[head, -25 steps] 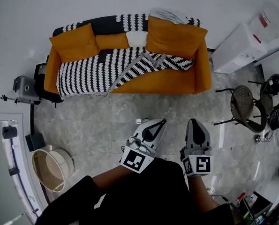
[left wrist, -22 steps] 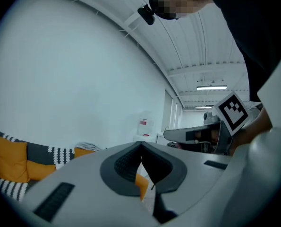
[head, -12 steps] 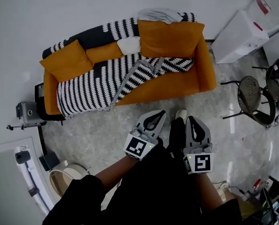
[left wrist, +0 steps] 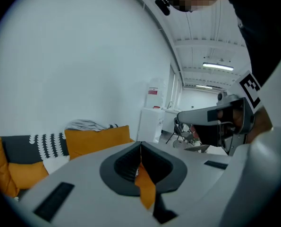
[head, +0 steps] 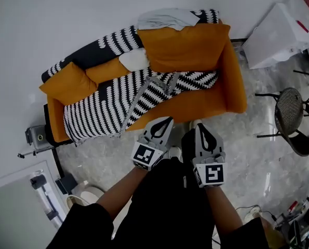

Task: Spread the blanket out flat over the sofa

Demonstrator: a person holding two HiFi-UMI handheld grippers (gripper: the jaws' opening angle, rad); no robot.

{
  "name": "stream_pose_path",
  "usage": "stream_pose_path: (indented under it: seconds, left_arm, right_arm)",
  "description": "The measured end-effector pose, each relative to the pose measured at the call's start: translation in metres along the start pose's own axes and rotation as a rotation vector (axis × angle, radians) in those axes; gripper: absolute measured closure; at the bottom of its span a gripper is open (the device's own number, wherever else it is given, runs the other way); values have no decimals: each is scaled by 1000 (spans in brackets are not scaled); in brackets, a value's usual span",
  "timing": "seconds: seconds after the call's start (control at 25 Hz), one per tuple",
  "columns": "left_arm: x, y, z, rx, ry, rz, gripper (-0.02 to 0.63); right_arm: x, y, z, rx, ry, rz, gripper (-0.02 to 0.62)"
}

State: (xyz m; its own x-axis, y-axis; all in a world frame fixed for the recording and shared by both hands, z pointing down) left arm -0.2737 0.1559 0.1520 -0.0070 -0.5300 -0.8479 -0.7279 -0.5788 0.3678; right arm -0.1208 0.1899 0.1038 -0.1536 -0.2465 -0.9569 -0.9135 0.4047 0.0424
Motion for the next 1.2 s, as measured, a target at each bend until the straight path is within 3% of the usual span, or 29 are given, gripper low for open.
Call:
stream_pose_path:
  seconds: [0.28,0.48,0.6,0.8,0.92,1.12,1.2]
  left_arm:
    - [-20,70,-115,40,24,51,589]
    - [-73,129,-164,96,97,86,589]
    - [-104,154,-191,110,173,51,589]
    - [-130,204,-223,128,171,43,589]
    - [-153,222,-246,115,206,78,588]
    - [-174,253,-276,144,238,82,579]
    - [-184,260,-283,162,265,83,539]
  right_arm:
    - [-47,-48,-92,81,54,5,558]
    - [-96,-49,-138,144,104,58,558]
    - [-122,-64,-159,131,126,54,557]
    - [-168,-93,-182,70,99,-20,557]
    - [-197,-91,-184,93,132,-23,557]
    - [-199,-83,-200,181,106,68,557]
    - [-199,-86,-198,200,94,90,557]
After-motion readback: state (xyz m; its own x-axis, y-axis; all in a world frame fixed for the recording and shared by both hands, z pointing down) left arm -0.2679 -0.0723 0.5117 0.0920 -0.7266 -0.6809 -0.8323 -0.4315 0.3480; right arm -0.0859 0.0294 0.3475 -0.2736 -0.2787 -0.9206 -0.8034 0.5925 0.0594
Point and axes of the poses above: the fingertips, and each gripper's own axes: z backward along the fingers, y to its left, x out of its top, the point moved 6 cm from there along z, backward along the fingers, and after that the axes turned 14 degrees about z, right-handed, at the moved point
